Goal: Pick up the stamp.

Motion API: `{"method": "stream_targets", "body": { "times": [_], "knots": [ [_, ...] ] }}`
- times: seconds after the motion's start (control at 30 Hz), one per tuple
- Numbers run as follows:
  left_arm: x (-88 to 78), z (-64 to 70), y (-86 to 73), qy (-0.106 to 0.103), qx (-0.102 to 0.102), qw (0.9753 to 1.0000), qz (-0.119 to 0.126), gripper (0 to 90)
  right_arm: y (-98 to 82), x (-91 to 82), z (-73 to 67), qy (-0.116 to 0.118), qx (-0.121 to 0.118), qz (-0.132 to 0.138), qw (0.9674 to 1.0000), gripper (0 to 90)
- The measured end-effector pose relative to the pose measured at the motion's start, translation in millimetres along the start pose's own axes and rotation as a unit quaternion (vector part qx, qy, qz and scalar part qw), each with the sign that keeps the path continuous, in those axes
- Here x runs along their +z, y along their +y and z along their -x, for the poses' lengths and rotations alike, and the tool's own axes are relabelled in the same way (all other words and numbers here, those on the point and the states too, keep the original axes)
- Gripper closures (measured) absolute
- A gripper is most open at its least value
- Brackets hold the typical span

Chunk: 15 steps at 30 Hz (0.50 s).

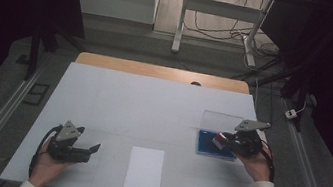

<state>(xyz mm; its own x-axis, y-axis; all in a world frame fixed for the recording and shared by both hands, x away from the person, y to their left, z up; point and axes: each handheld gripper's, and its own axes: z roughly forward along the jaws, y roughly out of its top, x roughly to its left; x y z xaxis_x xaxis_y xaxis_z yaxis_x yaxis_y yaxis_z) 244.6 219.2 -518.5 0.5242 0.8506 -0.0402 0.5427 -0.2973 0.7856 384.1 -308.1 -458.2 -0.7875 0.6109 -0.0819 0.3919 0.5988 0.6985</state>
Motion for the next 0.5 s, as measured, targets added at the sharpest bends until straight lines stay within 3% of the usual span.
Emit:
{"method": "stream_targets", "body": {
  "times": [0.3, 0.5],
  "knots": [
    [1.5, 2.2, -0.2, 0.001, 0.008, 1.0, -0.004, 17.0, 7.3, -12.2, -1.5, -0.008, 0.013, 0.023, 0.9996, 70.1],
    [1.3, 3.8, -0.4, 0.003, 0.011, 0.9999, -0.007, 17.0, 15.3, -18.4, -6.6, -0.023, -0.002, 0.025, 0.9994, 70.1]
  ]
}}
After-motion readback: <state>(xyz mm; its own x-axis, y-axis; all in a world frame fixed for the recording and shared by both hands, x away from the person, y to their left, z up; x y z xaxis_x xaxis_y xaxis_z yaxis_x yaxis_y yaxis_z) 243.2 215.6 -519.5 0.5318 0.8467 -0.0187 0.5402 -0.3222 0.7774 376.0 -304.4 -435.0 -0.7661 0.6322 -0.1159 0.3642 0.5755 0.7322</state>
